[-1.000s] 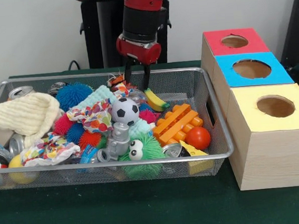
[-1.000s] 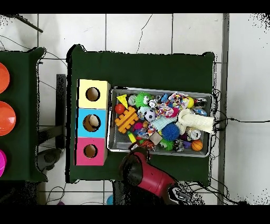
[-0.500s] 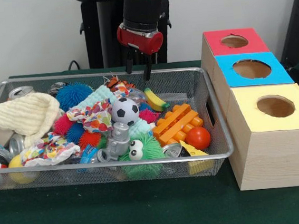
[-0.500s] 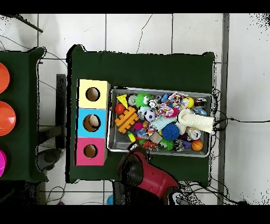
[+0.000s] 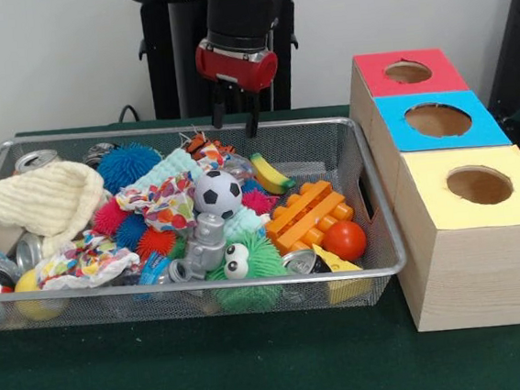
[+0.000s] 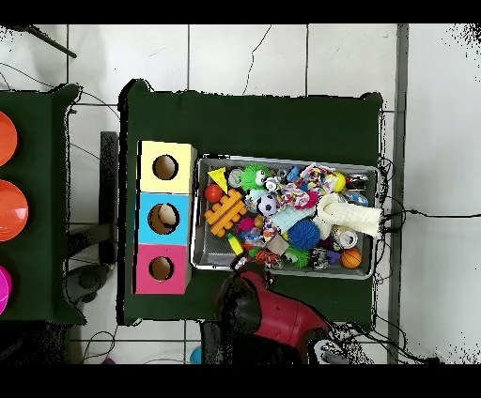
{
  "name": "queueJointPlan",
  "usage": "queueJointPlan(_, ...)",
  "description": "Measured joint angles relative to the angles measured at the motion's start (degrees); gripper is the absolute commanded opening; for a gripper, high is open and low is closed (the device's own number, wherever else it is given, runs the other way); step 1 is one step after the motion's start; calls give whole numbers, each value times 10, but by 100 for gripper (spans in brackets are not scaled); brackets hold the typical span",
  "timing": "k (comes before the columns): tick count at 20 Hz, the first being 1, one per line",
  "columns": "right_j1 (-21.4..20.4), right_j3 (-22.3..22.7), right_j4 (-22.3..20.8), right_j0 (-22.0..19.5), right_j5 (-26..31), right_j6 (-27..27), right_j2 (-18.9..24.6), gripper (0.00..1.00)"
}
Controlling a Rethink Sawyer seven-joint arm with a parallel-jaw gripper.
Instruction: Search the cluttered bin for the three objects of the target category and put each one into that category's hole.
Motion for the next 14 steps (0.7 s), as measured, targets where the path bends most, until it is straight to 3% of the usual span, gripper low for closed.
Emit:
queueJointPlan(8,2,-37,-94,-6,18,0,-1,100)
queueJointPlan(14,22,-69,-155,30,18,0,-18,100)
